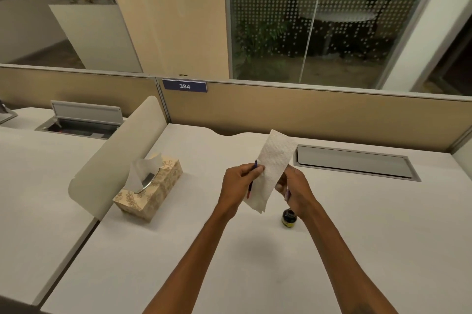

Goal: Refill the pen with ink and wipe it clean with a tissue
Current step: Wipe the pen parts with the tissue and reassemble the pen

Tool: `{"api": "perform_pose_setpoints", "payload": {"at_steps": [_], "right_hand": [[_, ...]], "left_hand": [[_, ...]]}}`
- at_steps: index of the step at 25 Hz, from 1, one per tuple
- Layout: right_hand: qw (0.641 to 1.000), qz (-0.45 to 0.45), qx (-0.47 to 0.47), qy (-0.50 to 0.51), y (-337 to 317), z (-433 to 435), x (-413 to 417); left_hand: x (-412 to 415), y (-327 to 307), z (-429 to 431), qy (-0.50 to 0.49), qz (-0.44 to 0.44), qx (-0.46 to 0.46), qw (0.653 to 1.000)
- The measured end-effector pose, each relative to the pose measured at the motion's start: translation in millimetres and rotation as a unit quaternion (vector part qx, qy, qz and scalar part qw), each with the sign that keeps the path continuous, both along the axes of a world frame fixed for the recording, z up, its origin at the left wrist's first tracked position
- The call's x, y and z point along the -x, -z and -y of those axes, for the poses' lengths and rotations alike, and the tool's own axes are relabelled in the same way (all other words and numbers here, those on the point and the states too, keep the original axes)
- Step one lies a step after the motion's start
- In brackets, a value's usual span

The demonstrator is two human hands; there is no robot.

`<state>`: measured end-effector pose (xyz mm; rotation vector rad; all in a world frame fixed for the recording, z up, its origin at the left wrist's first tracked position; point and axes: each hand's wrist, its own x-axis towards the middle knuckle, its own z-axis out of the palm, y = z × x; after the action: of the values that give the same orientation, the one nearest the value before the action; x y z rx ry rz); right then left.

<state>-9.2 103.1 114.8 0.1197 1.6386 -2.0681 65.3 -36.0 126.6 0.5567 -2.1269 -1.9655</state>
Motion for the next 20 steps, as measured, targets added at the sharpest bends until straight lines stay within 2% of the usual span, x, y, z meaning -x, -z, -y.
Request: {"api": "perform_pose_setpoints", "payload": {"at_steps": [2, 6, 8, 10, 12, 14, 16, 20], "right_hand": [[1.0, 0.003, -0.007, 0.026, 0.4, -6.6, -1.1], [0.99, -0.083, -0.068, 0.087, -9.2, -31.1, -9.5], [0.973, -0.15, -0.102, 0.143, -11.6, -47.7, -11.0], [0.936, -0.259, -0.163, 0.175, -12.4, -64.2, -10.6], [0.892, -0.385, -0.198, 0.127, -10.2, -75.1, -10.1], [0.856, -0.457, -0.239, 0.023, -4.2, -81.2, -8.9], [0.828, -0.468, -0.305, -0.044, -2.8, -86.2, -5.2], [0.836, -0.408, -0.356, -0.089, -4.0, -96.8, -3.0]], "left_hand": [[2.9, -0.4, -10.3, -0.002, 0.0, -0.001, 1.0], [8.9, -2.9, -26.9, -0.03, 0.004, -0.011, 0.999], [12.6, -4.2, -32.0, -0.041, 0.008, -0.016, 0.999], [17.1, -4.6, -39.1, -0.042, 0.014, -0.019, 0.999], [20.0, -5.6, -48.3, -0.031, 0.023, -0.011, 0.999], [21.8, -7.9, -57.9, -0.005, 0.027, 0.006, 1.0], [21.7, -11.6, -67.6, 0.024, 0.023, 0.016, 0.999], [20.3, -14.3, -75.0, 0.066, 0.006, 0.024, 0.997]]}}
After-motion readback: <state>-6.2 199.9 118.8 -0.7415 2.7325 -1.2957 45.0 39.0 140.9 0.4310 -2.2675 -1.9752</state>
